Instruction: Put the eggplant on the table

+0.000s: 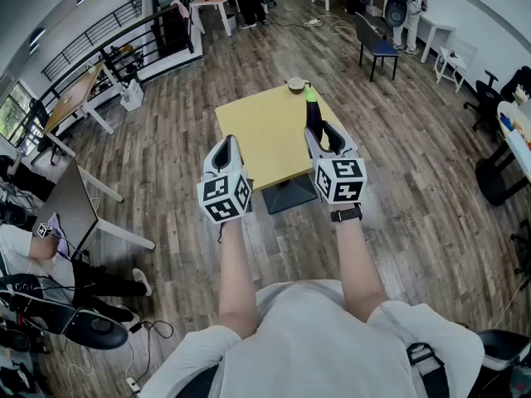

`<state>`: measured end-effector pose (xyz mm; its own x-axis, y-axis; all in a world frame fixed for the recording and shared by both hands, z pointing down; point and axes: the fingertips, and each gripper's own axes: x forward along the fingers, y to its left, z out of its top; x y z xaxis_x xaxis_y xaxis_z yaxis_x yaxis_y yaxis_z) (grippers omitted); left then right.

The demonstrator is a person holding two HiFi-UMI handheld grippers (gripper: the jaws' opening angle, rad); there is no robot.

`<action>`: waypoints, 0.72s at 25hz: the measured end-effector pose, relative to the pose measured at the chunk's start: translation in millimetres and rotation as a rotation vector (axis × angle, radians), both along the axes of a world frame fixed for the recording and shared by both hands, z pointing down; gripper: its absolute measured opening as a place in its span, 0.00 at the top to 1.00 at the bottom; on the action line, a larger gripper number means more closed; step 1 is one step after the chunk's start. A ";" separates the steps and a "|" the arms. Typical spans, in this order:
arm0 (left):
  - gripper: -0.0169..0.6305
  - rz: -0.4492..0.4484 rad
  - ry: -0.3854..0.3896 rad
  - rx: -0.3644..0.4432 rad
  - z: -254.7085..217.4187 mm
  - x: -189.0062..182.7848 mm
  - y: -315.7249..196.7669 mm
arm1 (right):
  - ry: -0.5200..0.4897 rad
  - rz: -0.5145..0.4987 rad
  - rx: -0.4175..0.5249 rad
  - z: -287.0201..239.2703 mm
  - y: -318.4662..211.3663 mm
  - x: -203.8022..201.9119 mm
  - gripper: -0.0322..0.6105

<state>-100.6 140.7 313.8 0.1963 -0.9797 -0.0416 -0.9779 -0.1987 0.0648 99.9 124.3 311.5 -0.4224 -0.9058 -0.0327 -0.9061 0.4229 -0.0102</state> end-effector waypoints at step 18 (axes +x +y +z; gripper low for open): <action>0.96 -0.031 -0.017 -0.017 24.1 32.4 -52.9 | -0.021 -0.032 -0.058 32.0 -56.5 18.1 0.68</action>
<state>-68.2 87.7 337.9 0.1659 -0.9859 -0.0218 -0.9847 -0.1668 0.0511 118.0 67.8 343.5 -0.4511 -0.8924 0.0100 -0.8914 0.4499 -0.0547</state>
